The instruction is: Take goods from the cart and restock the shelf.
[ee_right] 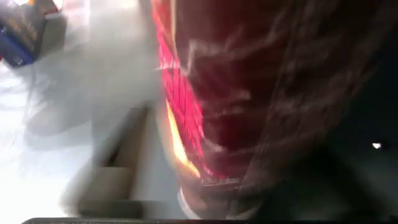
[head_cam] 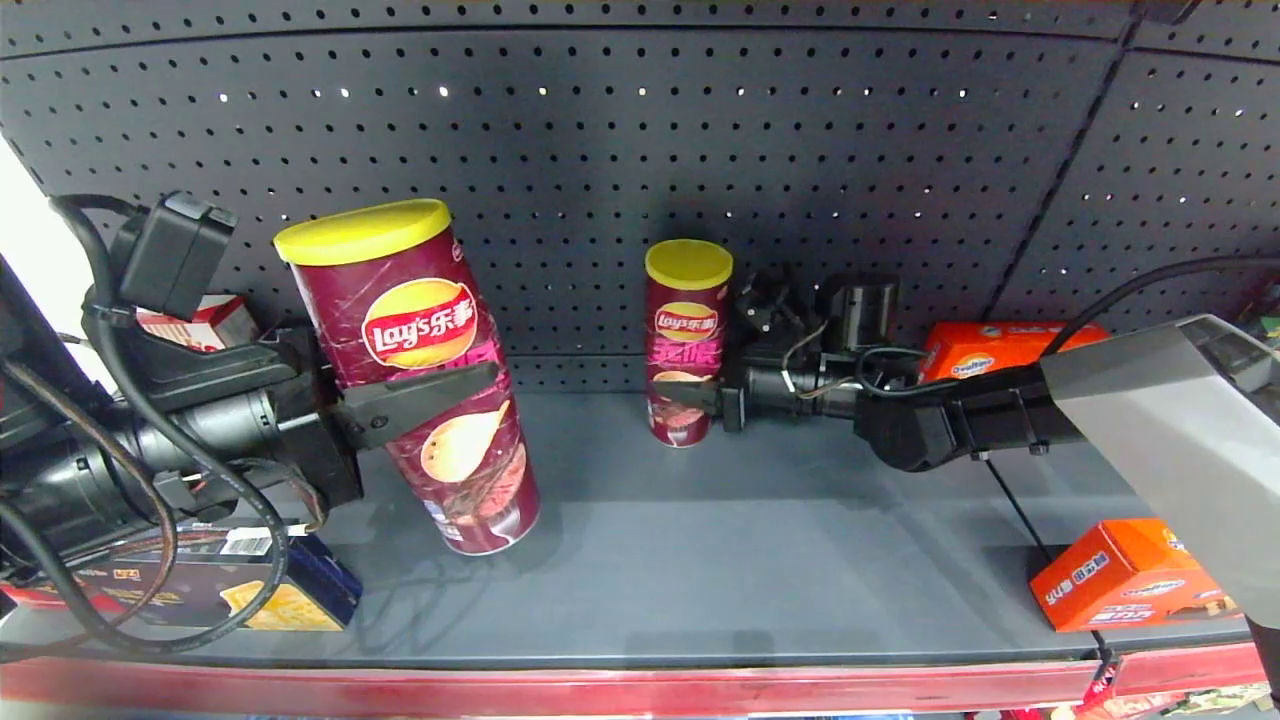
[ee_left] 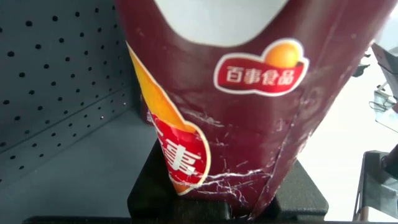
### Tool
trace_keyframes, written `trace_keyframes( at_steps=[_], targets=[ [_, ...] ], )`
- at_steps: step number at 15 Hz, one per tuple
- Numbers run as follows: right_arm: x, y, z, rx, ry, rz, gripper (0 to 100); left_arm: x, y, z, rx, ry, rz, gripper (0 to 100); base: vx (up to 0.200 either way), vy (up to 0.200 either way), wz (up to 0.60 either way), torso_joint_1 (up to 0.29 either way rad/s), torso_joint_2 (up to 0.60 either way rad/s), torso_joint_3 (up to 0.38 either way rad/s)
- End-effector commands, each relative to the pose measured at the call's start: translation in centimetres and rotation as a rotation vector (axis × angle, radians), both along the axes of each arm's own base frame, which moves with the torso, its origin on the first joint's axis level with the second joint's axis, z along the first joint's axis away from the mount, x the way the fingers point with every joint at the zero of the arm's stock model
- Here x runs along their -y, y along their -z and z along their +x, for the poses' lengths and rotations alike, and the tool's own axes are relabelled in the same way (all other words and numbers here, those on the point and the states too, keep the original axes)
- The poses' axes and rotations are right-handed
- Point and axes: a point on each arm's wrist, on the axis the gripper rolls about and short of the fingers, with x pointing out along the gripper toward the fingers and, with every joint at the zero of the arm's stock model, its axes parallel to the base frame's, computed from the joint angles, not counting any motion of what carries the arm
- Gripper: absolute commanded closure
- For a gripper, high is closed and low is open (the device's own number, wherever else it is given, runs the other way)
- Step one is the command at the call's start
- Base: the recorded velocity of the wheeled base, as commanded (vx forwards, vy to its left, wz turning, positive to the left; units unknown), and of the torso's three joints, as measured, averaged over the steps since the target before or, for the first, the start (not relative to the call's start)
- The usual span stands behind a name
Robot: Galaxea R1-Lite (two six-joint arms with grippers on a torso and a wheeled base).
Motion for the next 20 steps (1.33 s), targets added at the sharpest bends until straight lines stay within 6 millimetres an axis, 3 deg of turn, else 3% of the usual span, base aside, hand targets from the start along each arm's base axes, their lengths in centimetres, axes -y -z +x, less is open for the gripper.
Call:
trace_keyframes(
  at_steps=[1,6,7,8,10,14,17,20],
  targets=[
    [-0.4,0.3,-0.1,-0.009,0.005,-0.001,100,-0.2,0.0,0.0,0.000,-0.009,0.000,100,0.000,0.000,0.00,0.000,0.00,0.000],
    [0.5,-2.5,-2.5,0.012,-0.010,0.013,100,-0.3,0.0,0.0,0.000,-0.014,0.000,100,0.000,0.000,0.00,0.000,0.00,0.000],
    [0.7,-4.1,-4.5,0.019,-0.026,0.021,100,-0.3,-0.1,0.0,0.005,-0.012,-0.001,100,0.000,0.000,0.00,0.000,0.00,0.000],
    [0.9,-4.7,-5.4,0.018,-0.034,0.026,100,-0.3,-0.1,0.0,0.003,-0.009,-0.001,100,0.000,0.000,0.00,0.000,0.00,0.000],
    [1.1,-5.5,-9.6,0.019,-0.069,0.026,100,-0.1,-0.3,-0.1,0.012,-0.002,-0.001,100,0.000,0.000,0.00,0.000,0.00,0.000],
    [3.0,-4.4,-13.3,0.011,-0.081,0.021,100,-0.2,-0.5,-0.1,0.037,0.003,-0.009,100,0.000,0.000,0.00,0.000,0.00,0.000],
    [4.0,-2.1,-15.1,0.001,-0.085,0.013,100,-0.3,-0.4,-0.6,0.023,0.004,-0.017,100,0.000,0.000,0.00,0.000,0.00,0.000],
    [3.8,0.5,-16.4,-0.008,-0.114,0.011,100,-0.3,-0.5,-0.7,0.017,0.008,-0.024,100,0.000,0.000,0.00,0.000,0.00,0.000]
  ],
)
